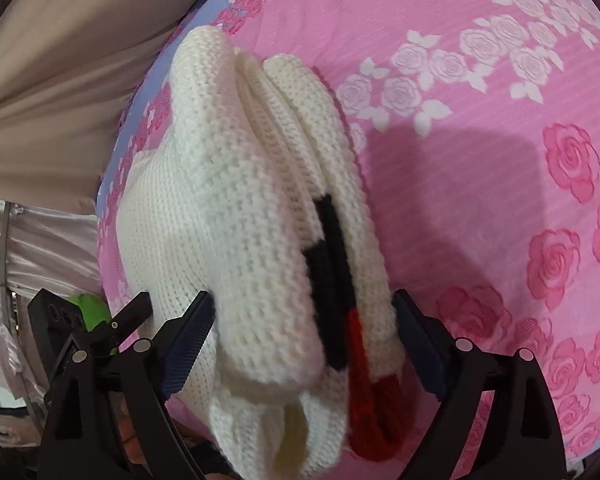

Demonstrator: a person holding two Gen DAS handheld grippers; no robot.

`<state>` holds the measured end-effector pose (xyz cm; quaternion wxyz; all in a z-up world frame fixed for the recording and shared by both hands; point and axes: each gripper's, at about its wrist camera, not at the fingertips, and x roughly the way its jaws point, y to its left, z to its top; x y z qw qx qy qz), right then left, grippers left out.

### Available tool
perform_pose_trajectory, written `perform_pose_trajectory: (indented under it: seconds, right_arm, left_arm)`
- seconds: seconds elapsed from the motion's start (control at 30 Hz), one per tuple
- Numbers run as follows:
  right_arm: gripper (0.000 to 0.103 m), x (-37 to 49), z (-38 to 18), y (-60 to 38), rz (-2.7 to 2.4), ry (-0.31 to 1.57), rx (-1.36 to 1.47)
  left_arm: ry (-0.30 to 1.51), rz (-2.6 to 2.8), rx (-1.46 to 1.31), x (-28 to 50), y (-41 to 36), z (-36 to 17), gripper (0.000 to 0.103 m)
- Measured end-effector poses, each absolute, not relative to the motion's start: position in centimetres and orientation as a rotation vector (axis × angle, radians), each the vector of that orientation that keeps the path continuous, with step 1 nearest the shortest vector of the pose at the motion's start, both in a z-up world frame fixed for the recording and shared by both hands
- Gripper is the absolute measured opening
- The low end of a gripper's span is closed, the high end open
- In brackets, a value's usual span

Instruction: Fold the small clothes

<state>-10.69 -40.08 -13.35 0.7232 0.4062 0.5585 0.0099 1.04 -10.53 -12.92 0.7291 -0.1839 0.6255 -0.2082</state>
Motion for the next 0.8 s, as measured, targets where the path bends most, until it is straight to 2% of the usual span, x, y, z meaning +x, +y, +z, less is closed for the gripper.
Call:
perform_pose_trajectory:
  seconds: [0.1,0.17,0.23,0.33,0.4,0.5,0.6,0.63,0.67,0.7,0.73,0.8]
  right_arm:
    - [0.09,-10.1,-13.1,-39.5,0.038,1.229,0.882]
    - [0.069,-9.5,-13.2,-39.3,0.063,1.217,0.898]
    - [0.049,-9.3,-13.4,-39.3,0.088,1.212,0.939]
    - [0.039,-9.2,-12.0,-39.1,0.097,1.19,0.914]
    - [0.037,-10.0,-10.5,-39.3,0.111,1.148,0.925]
    - [0.037,-11.8,-8.3,-39.6,0.112,1.111,0.92]
    - [0.039,-13.0,-9.8,-39.5,0.093,1.16,0.889]
    - [0.043,-13.0,-10.8,-39.4,0.066,1.186,0.884]
    - [0.047,-13.2,-12.2,-39.1,0.017,1.215,0.88]
    - [0.057,-13.3,-12.7,-39.4,-0.006,1.21,0.896]
    - [0.062,-13.3,-12.9,-39.4,-0.022,1.191,0.916]
    - [0.067,-13.2,-13.0,-39.3,-0.062,1.151,0.968]
  left_arm:
    - [1.384,-0.461,-0.396,1.1,-10.7,-12.8,0.075]
    - [1.382,-0.474,-0.382,1.0,-10.8,-12.3,0.067]
    - [1.377,-0.5,-0.364,0.8,-10.7,-11.5,0.052]
    - [1.357,-0.552,-0.379,0.3,-10.3,-9.6,0.042]
    - [1.338,-0.603,-0.409,-0.3,-9.9,-8.3,0.041]
    - [1.359,-0.636,-0.423,-1.1,-9.0,-8.2,0.045]
    - [1.41,-0.563,-0.38,-1.0,-8.5,-10.6,0.049]
    - [1.422,-0.55,-0.398,-0.7,-8.2,-11.3,0.055]
    - [1.429,-0.55,-0.43,-0.5,-7.7,-11.7,0.055]
    - [1.432,-0.548,-0.455,-0.2,-7.5,-11.8,0.056]
    - [1.421,-0.547,-0.454,0.1,-7.4,-11.7,0.062]
    - [1.392,-0.537,-0.416,0.3,-7.6,-11.5,0.066]
